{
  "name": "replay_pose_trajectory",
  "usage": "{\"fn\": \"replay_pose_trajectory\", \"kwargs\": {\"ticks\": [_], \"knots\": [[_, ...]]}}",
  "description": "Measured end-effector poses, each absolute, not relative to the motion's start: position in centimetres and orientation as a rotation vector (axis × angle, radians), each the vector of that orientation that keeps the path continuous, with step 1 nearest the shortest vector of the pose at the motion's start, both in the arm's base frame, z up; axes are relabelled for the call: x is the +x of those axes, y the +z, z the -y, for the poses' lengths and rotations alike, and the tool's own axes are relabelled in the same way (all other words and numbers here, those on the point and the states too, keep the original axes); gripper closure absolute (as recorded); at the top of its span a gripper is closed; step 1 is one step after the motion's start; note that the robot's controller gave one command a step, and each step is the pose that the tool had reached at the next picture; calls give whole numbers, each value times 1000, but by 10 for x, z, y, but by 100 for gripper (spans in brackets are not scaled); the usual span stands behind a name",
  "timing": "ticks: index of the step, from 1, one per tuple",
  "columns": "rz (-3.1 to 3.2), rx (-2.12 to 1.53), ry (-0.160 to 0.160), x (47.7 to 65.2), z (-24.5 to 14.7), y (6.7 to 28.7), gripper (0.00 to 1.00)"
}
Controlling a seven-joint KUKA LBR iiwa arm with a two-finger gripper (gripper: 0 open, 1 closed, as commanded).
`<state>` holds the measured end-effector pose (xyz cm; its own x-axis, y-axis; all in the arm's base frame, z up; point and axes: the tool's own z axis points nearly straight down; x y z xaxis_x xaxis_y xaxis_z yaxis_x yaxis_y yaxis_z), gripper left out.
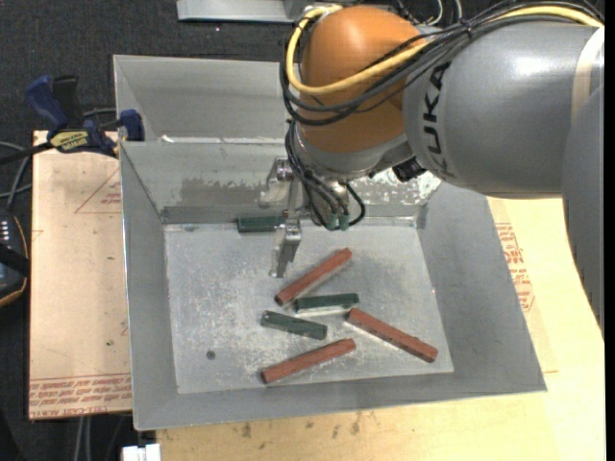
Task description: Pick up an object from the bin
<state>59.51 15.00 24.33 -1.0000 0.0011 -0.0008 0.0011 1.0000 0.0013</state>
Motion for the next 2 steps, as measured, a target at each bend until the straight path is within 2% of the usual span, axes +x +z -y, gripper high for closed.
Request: {"fn": "replay_pose_trajectory", "kwargs": {"ticks": [1, 2], "knots": [[-3141, 2, 2, 595, -150, 243, 0], [-3133, -115, 5, 593, -119, 213, 0]]}}
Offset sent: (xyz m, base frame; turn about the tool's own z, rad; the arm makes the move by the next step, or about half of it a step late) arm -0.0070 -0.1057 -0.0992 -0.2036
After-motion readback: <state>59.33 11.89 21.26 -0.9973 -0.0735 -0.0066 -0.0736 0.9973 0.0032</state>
